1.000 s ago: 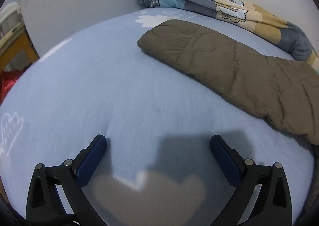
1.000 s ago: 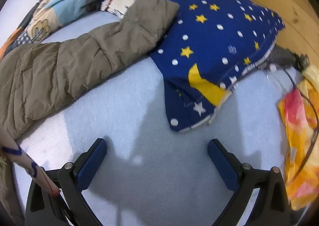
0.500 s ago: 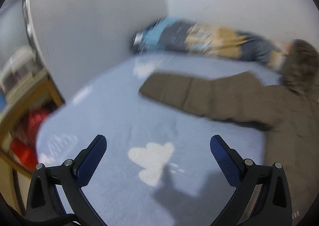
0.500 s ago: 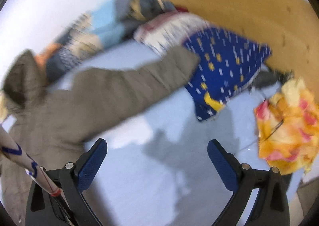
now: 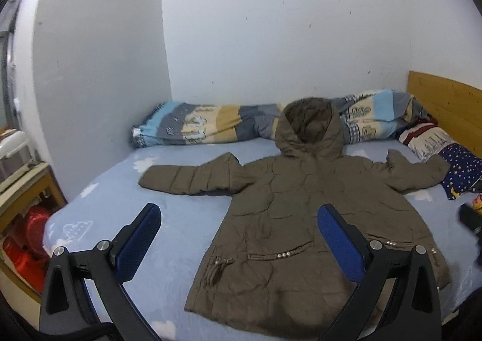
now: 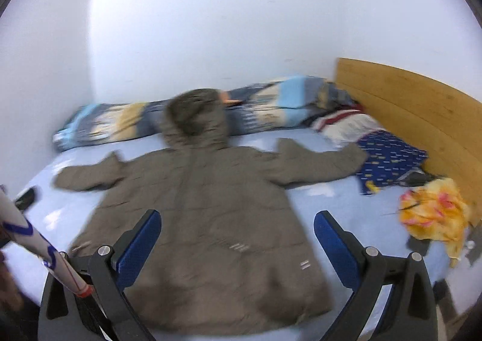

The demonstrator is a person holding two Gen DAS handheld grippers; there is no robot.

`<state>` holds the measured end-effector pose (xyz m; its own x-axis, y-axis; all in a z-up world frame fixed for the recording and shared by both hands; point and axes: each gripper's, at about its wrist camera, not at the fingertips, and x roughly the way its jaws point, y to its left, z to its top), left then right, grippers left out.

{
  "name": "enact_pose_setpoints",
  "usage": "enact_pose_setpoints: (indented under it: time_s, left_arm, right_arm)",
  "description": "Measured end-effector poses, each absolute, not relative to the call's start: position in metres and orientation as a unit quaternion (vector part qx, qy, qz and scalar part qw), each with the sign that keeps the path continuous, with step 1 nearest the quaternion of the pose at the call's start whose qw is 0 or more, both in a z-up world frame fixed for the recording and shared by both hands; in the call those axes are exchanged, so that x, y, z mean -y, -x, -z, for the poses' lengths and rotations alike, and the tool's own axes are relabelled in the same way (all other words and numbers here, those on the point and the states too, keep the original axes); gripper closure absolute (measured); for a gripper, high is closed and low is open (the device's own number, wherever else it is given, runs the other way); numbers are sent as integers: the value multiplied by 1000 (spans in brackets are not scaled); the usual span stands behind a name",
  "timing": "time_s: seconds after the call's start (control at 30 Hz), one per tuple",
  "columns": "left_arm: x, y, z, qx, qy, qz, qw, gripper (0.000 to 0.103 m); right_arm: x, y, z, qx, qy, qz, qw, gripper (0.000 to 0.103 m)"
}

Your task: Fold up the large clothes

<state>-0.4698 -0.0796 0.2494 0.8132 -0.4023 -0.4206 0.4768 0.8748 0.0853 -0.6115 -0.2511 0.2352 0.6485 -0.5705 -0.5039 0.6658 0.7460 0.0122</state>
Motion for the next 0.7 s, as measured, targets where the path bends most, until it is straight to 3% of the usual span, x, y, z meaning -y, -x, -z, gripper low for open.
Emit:
enact_pose_setpoints:
  time_s: [0.7]
  left_arm:
    - [61, 490, -236, -228, -101, 230, 941, 0]
  right_arm:
    - [220, 604, -234, -282, -84, 352, 889, 0]
